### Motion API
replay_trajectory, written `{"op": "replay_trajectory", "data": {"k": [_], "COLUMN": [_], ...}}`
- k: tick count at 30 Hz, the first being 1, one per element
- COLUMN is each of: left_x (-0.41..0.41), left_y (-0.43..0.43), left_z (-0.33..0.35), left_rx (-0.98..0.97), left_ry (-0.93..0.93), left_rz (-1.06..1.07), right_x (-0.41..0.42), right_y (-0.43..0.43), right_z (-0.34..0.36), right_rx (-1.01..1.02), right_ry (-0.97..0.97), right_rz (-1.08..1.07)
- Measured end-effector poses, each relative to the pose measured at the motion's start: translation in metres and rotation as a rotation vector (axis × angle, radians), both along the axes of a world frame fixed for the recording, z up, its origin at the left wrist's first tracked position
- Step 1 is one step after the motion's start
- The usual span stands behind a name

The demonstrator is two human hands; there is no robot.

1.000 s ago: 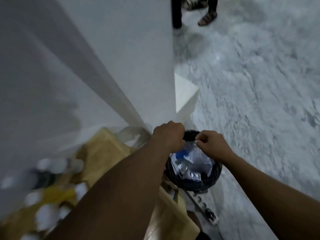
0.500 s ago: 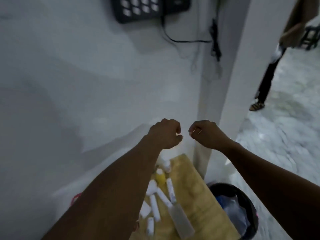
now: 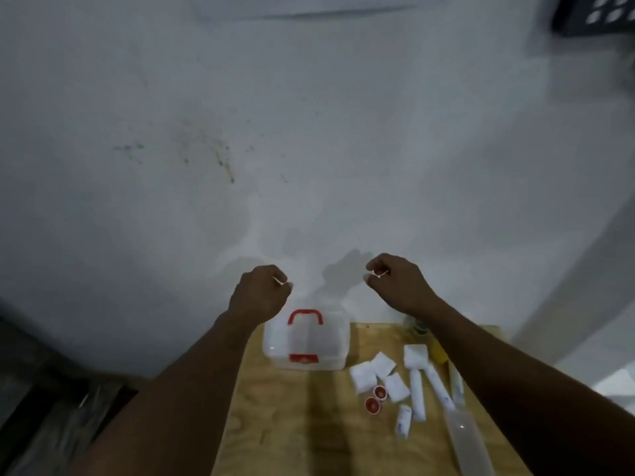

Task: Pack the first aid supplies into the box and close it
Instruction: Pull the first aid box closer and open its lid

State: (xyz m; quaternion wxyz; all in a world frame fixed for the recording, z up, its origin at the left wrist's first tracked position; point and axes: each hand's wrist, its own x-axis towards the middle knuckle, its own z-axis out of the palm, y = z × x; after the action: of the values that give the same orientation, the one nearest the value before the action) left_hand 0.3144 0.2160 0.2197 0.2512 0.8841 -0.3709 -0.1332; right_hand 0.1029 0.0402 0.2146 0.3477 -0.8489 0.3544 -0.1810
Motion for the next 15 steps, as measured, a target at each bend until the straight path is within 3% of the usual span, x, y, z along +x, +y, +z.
{"op": "replay_trajectory", "data": {"k": [15], "left_x": [0.003], "left_y": [0.036], "left_z": [-0.168], "left_rx": [-0.104], "left_ry": [0.195], "left_rz": [0.299], "right_x": [0.025], "right_y": [0.037], "right_z": [-0.168], "right_rx": [0.108], "right_ry": [0.006], "right_rz": [-0.076]}}
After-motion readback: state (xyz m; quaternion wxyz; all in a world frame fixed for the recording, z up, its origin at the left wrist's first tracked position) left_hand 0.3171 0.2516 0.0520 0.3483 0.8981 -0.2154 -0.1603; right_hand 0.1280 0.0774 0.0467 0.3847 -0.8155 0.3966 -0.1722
